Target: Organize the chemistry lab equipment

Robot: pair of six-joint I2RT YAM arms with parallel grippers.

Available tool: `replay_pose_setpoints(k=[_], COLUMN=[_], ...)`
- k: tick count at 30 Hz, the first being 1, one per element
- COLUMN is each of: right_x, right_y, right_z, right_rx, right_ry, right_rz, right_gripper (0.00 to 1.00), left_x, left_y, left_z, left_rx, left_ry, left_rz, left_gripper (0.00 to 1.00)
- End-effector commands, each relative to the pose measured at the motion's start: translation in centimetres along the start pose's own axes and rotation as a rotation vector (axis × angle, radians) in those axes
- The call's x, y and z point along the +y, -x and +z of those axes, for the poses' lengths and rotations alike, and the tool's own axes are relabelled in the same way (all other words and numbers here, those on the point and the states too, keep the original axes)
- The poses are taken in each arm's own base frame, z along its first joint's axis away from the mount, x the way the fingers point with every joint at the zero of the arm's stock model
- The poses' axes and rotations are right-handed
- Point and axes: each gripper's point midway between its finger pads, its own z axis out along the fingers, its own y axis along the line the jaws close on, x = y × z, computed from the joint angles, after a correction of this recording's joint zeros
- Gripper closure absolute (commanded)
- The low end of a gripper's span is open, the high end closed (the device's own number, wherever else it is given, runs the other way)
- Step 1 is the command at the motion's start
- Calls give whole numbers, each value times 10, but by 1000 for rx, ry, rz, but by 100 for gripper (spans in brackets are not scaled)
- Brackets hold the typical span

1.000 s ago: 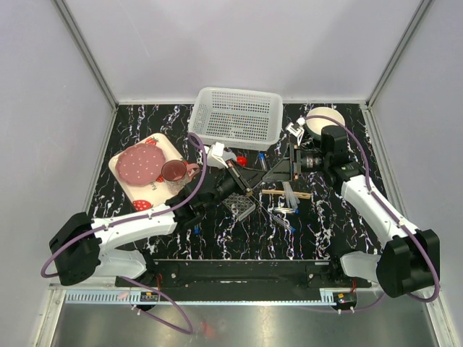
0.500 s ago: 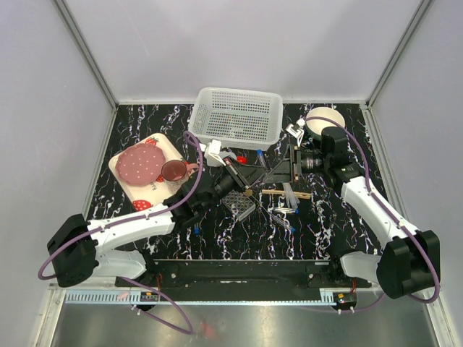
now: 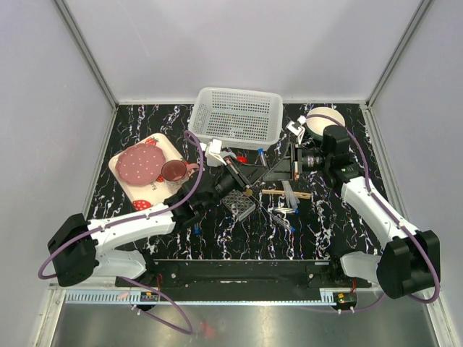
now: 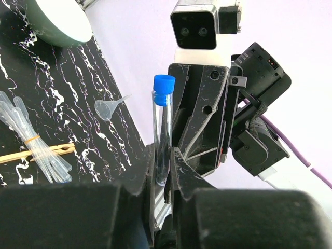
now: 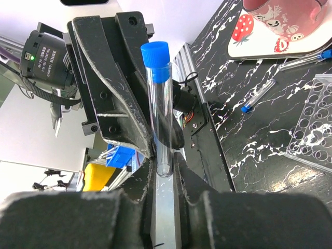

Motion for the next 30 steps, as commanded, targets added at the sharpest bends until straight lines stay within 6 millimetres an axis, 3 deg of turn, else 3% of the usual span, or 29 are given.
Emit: replay_pose_setpoints(k=[1,3,4,5,8,9,14,17,19,27,30], right_x=[8,8,7,6,-2,-7,-21,-28,-29,-27,-27], right_y=[-1,-4,-8,-9,-19,-26,-37,-45,-49,-54,-56], right_z=[-1,-3,-3,-4,-8,-10,-16,-19,-19,-19,-20], right_rx=[0,6,15,13,27,42,80,102,109,127,129], right_ry=[15,8,5,-6,-50,-71,-132,-147,-147,-136,-135], right_rz=[-51,-62,-97,-120,-208,-202,-360,-387,-404,-424,-429], right_gripper=[93,94,94,94,94,94,94,94,94,94,94], left_x=[-42,-43,-38,-37,-30,-29,-5,-4,-14,-17,-15], left_y=[19,21,19,19,25,22,29,24,19,-3,-9], left_z=[0,-6,-8,-11,-23,-28,-44,-48,-50,-29,-20], left_rx=[-52,-50,-38,-27,14,52,174,269,329,464,494], left_ry=[-116,-121,-105,-101,-87,-96,-19,-8,-33,-55,-42], left_rz=[-6,8,20,40,51,55,67,98,111,81,82], left_gripper=[76,59,42,32,5,1,1,1,2,15,25])
